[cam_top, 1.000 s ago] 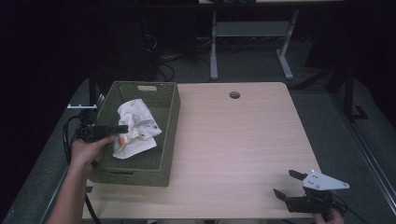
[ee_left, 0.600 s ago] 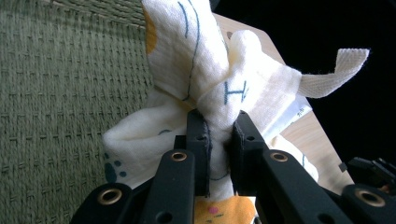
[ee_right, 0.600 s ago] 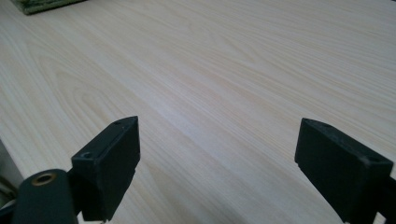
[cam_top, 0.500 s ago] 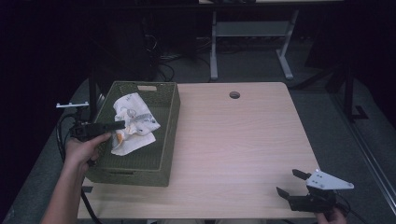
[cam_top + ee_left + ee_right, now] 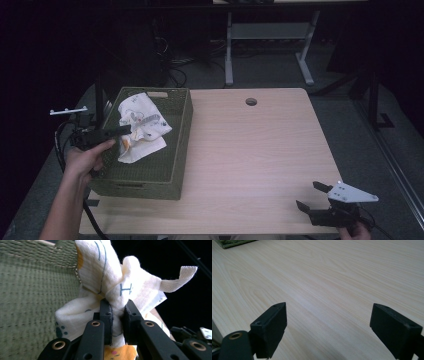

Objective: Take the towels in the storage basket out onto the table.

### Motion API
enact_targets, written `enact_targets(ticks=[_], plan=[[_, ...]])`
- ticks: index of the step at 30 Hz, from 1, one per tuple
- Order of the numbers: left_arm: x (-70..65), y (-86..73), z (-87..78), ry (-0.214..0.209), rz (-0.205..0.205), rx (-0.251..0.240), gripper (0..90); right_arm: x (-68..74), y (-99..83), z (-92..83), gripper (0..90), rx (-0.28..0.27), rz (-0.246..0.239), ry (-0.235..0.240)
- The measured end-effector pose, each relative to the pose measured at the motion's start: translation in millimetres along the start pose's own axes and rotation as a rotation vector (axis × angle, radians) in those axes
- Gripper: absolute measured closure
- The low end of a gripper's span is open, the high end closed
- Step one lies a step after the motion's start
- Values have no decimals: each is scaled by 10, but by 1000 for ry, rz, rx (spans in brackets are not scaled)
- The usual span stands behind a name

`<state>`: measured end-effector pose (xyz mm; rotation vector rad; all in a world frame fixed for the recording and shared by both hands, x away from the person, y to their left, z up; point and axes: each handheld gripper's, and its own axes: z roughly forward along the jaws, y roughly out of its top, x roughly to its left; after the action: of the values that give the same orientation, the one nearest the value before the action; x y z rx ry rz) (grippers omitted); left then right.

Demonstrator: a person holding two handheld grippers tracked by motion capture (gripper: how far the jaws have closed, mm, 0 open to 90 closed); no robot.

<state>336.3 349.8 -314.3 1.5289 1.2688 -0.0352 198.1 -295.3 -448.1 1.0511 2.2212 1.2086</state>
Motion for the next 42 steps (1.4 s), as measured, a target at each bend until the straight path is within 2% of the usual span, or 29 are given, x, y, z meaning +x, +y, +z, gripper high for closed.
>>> enact_targets(ticks=[3,10,15,29,42], plan=[[-40,14,7,-17,2,-7,802,8,1,-9,139,-5,6,0],[-133,67,36,-13,17,-5,802,6,7,0,139,-2,-11,6],[-194,84,84,-27,31,3,802,12,8,-10,138,-6,-9,4],[-469,116,355,-82,77,24,801,15,7,-17,139,-9,2,4],[-660,87,643,-123,118,72,801,27,14,-12,138,-12,-9,9]])
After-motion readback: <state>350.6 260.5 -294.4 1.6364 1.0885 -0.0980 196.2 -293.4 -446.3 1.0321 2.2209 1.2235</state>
